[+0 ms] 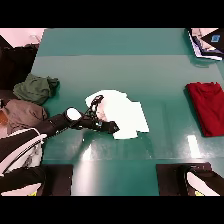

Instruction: Fold the shirts.

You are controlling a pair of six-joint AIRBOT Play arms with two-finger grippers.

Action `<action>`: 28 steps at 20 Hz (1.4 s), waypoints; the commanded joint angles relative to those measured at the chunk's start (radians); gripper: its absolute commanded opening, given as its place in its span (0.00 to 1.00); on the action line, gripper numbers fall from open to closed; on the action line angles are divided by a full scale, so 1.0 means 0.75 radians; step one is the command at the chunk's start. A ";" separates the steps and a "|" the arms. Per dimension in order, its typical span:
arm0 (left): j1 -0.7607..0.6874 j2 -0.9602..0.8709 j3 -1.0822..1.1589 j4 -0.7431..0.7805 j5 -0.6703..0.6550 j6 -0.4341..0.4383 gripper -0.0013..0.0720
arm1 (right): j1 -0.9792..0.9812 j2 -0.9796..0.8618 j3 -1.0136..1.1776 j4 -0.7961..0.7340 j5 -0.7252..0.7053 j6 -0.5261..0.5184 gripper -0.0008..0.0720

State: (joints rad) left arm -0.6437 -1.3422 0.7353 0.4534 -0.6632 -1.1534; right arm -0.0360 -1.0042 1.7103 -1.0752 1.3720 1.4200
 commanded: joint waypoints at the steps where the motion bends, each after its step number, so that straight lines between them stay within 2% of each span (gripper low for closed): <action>1: -0.008 -0.018 -0.001 -0.050 0.033 0.003 0.46 | 0.001 -0.001 -0.001 0.002 0.012 0.001 0.04; 2: -0.008 -0.018 0.001 -0.057 0.026 0.006 0.09 | 0.001 -0.001 -0.001 0.002 0.028 0.002 0.04; 3: -0.007 -0.016 0.001 -0.058 0.012 0.012 0.06 | 0.001 -0.001 -0.001 0.002 0.048 0.002 0.04; 5: 0.019 -0.015 0.016 -0.048 -0.103 0.013 0.05 | 0.001 -0.001 -0.001 -0.001 0.104 0.002 0.04; 8: 0.161 0.068 0.122 -0.025 -0.401 0.083 0.05 | 0.001 0.028 -0.083 -0.001 0.160 0.017 0.04; 12: 0.424 0.358 0.362 0.185 -0.634 0.081 0.05 | -0.005 0.126 -0.508 0.004 0.144 0.023 0.04; 13: 0.482 0.418 0.427 0.260 -0.679 0.079 0.05 | -0.005 0.140 -0.643 0.005 0.119 0.023 0.07; 14: 0.525 0.461 0.481 0.331 -0.716 0.064 0.05 | -0.005 0.145 -0.767 0.015 0.088 0.023 0.33; 15: 0.562 0.491 0.538 0.411 -0.751 0.039 0.05 | -0.004 0.139 -0.894 0.015 0.045 0.023 0.65; 16: 0.585 0.508 0.585 0.492 -0.783 0.011 0.05 | -0.004 0.124 -1.002 0.015 -0.001 0.023 0.71; 19: 0.599 0.509 0.695 0.710 -0.851 -0.077 0.05 | -0.004 0.027 -1.256 0.099 -0.175 -0.022 0.71; 22: 0.599 0.509 0.700 0.746 -0.851 -0.095 0.05 | 0.009 -0.130 -1.368 0.337 -0.326 -0.160 0.71; 28: 0.599 0.509 0.700 0.765 -0.851 -0.139 0.05 | 0.202 -0.404 -1.382 0.395 -0.557 -0.188 0.70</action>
State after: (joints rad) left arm -0.1963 -0.9623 1.2552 1.0039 -1.2953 -1.2343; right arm 0.0570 -1.2263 0.6910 -0.8265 1.0519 1.2999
